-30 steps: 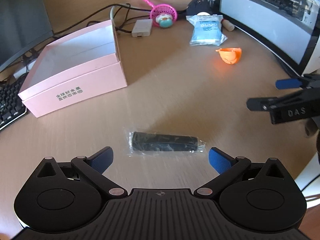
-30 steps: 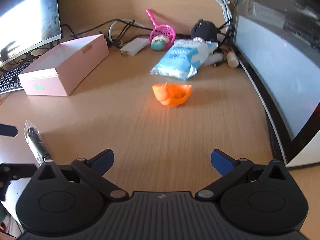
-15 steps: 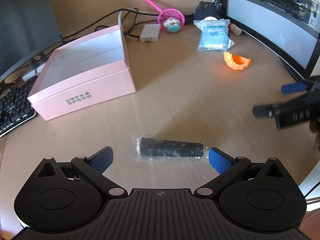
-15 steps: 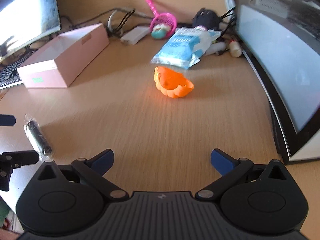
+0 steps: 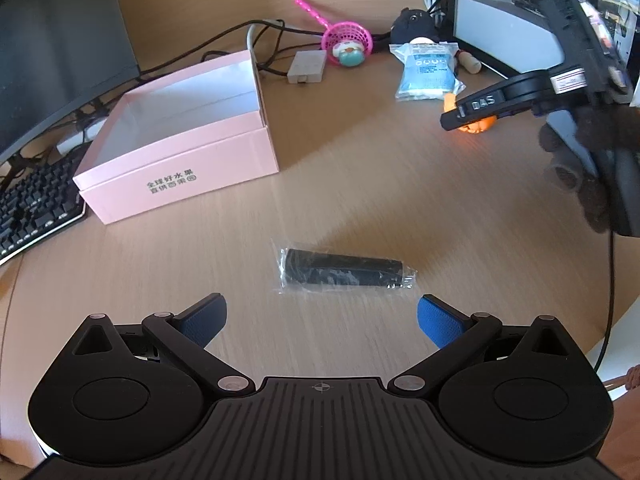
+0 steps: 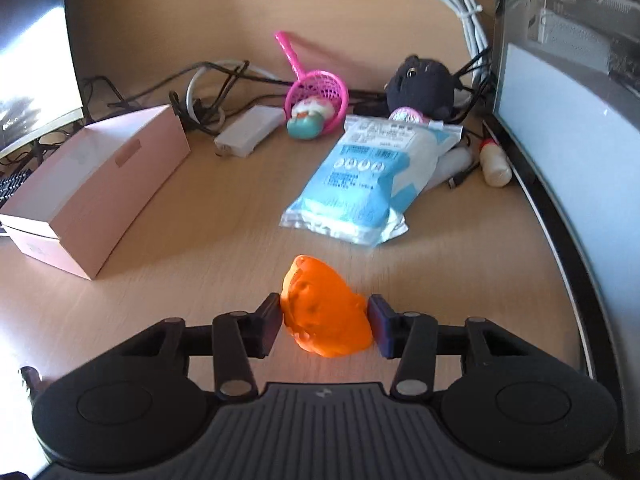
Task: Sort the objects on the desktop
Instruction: 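Grasp the bagged black cylinder with the left tool while the right tool grasps the orange toy, then carry the cylinder into the pink box with the left tool while the right tool drops the orange toy in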
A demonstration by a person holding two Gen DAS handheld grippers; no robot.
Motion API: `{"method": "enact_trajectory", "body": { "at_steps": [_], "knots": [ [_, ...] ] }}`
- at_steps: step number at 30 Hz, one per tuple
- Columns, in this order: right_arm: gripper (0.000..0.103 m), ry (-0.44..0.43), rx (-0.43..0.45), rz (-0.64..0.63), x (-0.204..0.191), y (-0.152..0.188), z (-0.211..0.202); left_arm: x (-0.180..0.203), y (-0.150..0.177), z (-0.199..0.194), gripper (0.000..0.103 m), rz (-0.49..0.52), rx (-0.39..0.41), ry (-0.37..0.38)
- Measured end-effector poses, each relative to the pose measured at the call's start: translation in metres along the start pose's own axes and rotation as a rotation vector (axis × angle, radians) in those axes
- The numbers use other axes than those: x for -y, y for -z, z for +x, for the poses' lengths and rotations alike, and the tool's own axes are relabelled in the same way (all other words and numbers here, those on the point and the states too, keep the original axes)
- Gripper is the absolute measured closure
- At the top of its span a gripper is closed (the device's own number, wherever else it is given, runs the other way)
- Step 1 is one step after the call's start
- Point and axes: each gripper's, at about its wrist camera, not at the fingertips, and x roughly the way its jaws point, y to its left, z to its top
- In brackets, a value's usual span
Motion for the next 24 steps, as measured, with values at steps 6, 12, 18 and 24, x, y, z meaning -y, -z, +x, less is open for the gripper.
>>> {"method": "enact_trajectory", "body": {
  "at_steps": [6, 12, 18, 24],
  "knots": [
    [0.057, -0.061, 0.009, -0.067, -0.014, 0.012, -0.044, 0.006, -0.004, 0.010, 0.000, 0.028, 0.025, 0.013],
    [0.056, -0.086, -0.001, -0.070, -0.025, 0.027, -0.080, 0.007, -0.007, 0.032, 0.000, 0.086, 0.030, 0.031],
    [0.056, -0.074, -0.013, -0.073, -0.030, 0.041, -0.094, 0.008, -0.005, 0.041, 0.000, 0.105, 0.037, 0.098],
    [0.056, -0.095, -0.039, -0.087, -0.040, 0.047, -0.101, 0.006, -0.006, 0.043, 0.011, 0.070, 0.047, 0.106]
  ]
}}
